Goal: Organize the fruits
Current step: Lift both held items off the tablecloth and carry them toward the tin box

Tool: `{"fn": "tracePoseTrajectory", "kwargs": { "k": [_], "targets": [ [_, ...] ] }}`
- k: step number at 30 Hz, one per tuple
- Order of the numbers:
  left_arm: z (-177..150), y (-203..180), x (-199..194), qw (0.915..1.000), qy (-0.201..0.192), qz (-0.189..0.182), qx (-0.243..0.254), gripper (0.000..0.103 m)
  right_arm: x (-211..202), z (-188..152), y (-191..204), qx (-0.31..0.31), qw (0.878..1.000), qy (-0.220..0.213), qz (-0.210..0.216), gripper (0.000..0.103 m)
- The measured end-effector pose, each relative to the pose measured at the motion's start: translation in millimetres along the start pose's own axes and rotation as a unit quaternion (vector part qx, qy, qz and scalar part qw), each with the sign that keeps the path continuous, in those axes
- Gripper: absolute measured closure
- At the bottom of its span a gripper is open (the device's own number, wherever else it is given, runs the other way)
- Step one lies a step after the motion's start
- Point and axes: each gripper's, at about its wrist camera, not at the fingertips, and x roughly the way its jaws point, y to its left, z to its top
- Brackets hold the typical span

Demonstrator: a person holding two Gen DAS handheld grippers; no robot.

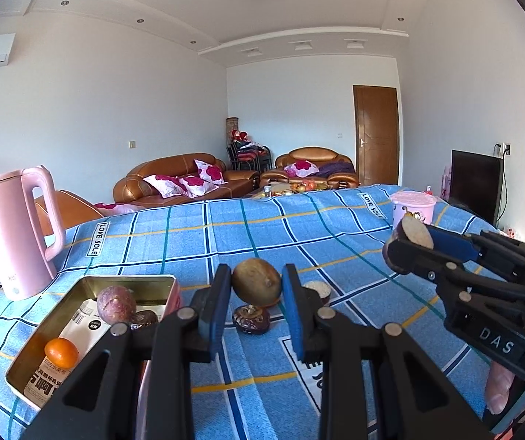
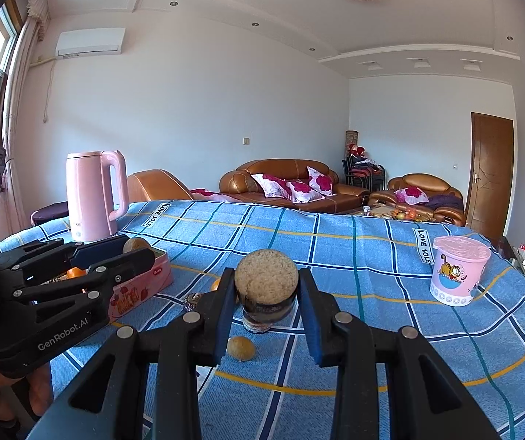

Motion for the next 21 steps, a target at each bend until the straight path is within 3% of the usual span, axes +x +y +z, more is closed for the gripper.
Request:
{"fn": "tracePoseTrajectory", "kwargs": {
  "k": [8, 21],
  "targets": [
    [-1, 4, -8, 0.9999, 0.002, 0.01, 0.009, 0.073, 5, 2, 13, -0.004, 1.0, 0.006, 0.018, 0.068],
    [-5, 53, -14, 0.998, 0.012, 0.057, -0.025, 0.073, 23, 13, 50, -0.021, 0.998, 0.011, 0.056, 0.068]
  ]
}}
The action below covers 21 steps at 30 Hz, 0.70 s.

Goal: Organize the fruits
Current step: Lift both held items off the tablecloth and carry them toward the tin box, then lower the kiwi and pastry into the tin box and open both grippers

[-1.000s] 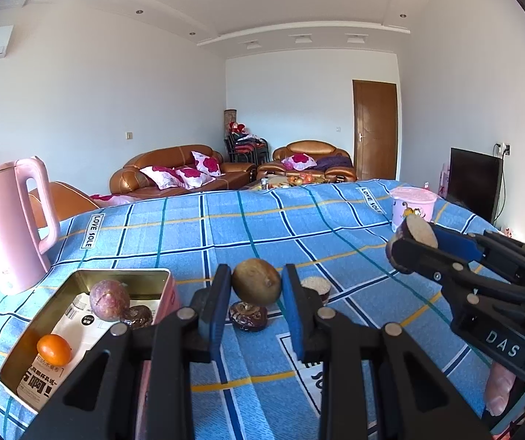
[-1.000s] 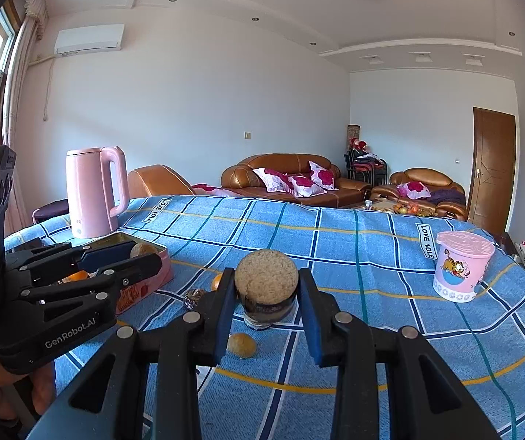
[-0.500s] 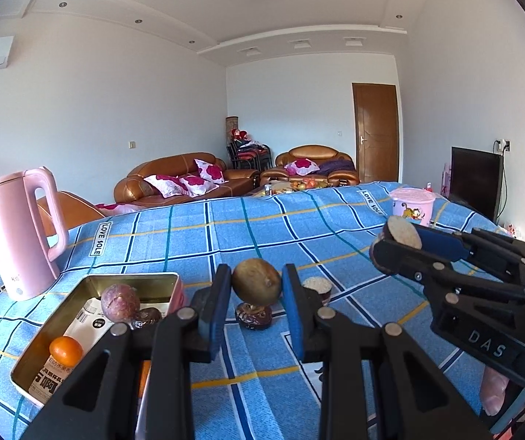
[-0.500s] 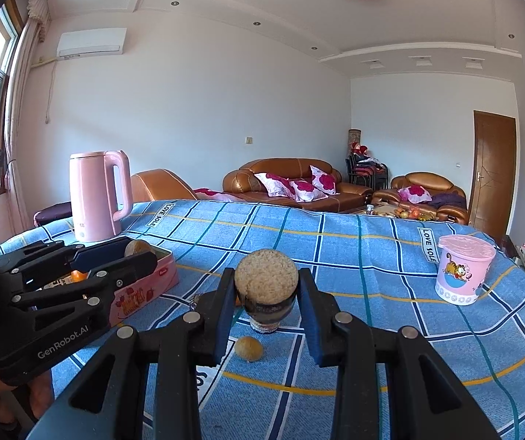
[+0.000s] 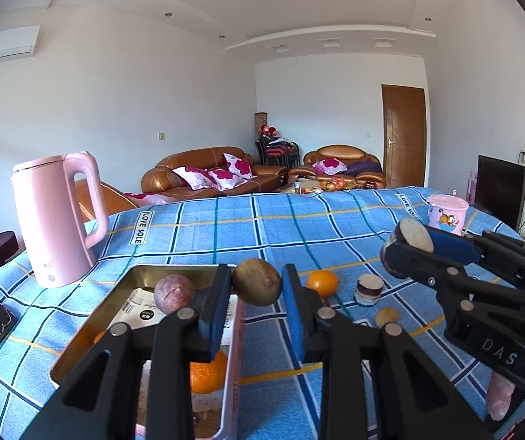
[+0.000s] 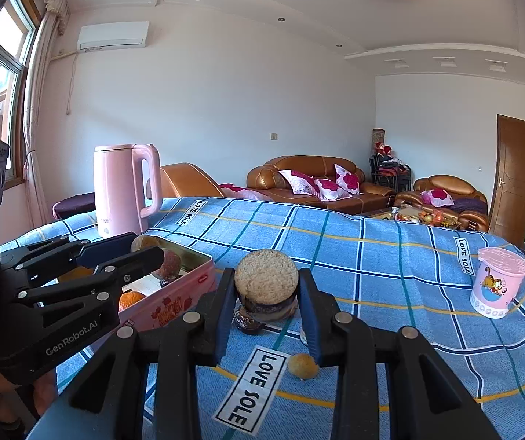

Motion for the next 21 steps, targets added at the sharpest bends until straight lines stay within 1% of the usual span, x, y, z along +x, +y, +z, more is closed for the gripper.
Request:
{"fn": "tracePoseTrajectory", "kwargs": {
  "k": [11, 21],
  "targets": [
    [-2, 31, 2, 0.9994, 0.01, 0.028, -0.018, 0.073, 19, 12, 32, -0.029, 0.999, 0.005, 0.025, 0.068],
    [-4, 57, 11, 0.9975, 0.032, 0.055, -0.03, 0.073, 39, 24, 56, -0.05, 0.998, 0.013, 0.047, 0.068]
  ]
}}
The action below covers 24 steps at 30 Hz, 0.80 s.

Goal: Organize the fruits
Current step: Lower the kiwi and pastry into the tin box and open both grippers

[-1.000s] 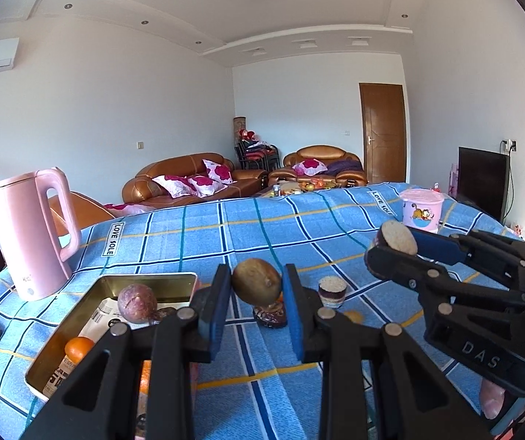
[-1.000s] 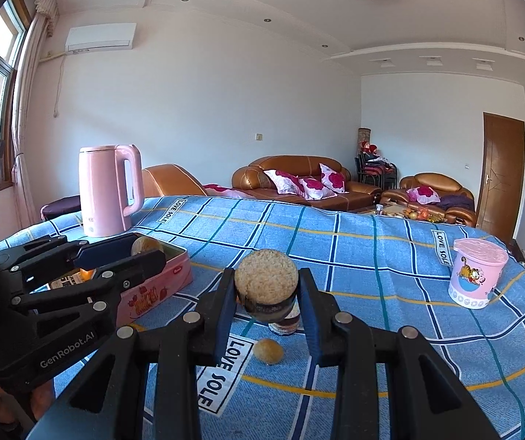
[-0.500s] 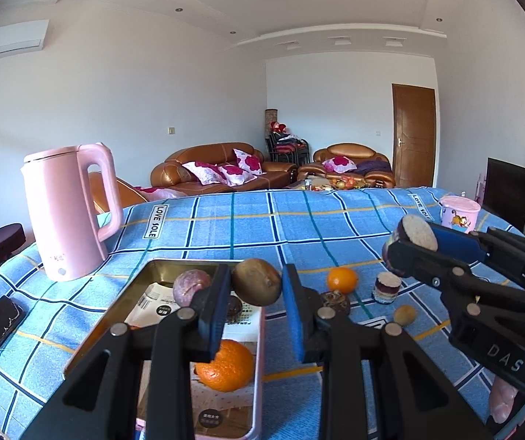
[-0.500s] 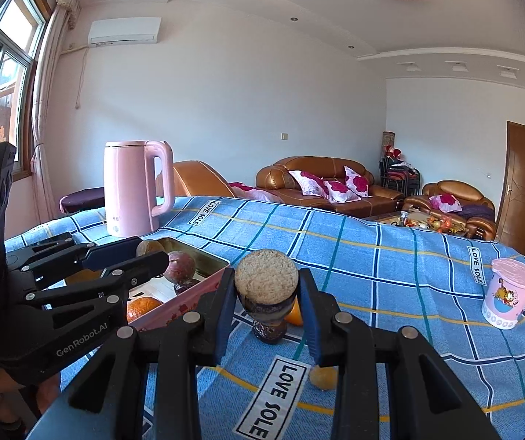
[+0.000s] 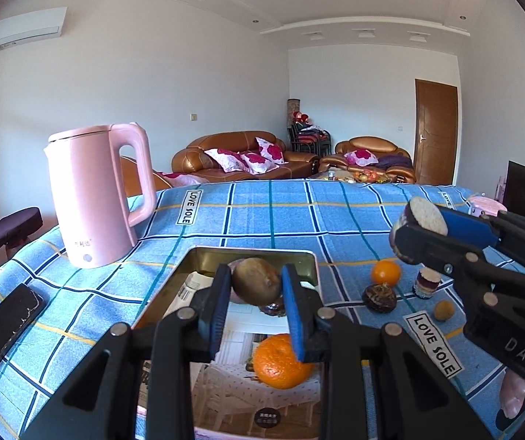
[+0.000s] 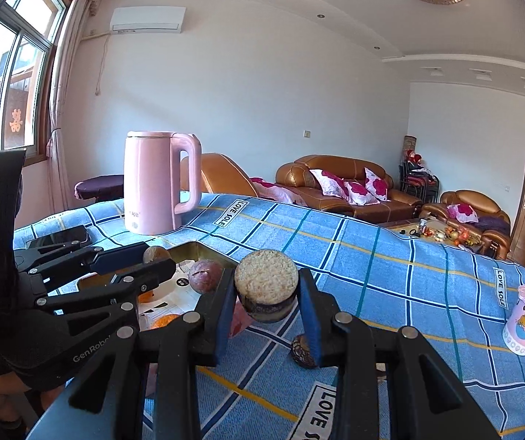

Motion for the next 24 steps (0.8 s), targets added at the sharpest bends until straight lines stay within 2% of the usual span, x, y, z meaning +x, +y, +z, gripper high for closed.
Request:
{"fn": "tracePoseTrajectory", "kwargs": {
  "k": [10, 24],
  "targets": [
    [1, 28, 19, 0.999, 0.034, 0.028, -0.003, 0.073, 26, 12, 22, -0.02, 0.999, 0.014, 0.024, 0.068],
    [-2, 43, 39, 0.9965, 0.074, 0.037, 0.005, 0.073, 78, 2, 38, -0.004, 0.996, 0.074, 0.051, 0.068]
  ]
}}
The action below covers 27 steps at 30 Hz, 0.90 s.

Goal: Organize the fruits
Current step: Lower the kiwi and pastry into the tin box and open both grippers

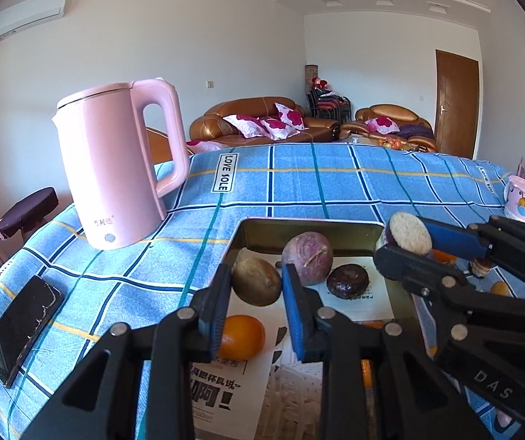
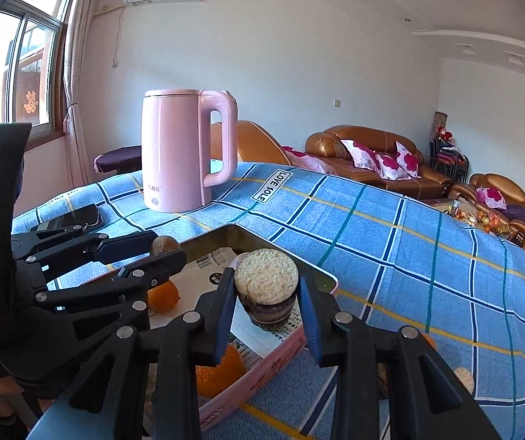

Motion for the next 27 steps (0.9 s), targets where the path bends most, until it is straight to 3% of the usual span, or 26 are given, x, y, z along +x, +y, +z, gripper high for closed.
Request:
{"fn": "tracePoseTrajectory", "kwargs": {
  "k": [14, 27],
  "targets": [
    [2, 6, 18, 0.9991, 0.041, -0.005, -0.004, 0.073, 16, -2, 4, 0.001, 1.0, 0.025, 0.004, 0.068],
    [3, 4, 23, 0.9988, 0.049, 0.005, 0.003, 0.073, 25, -1, 6, -0.002, 0.999, 0.045, 0.003, 0.068]
  ]
}}
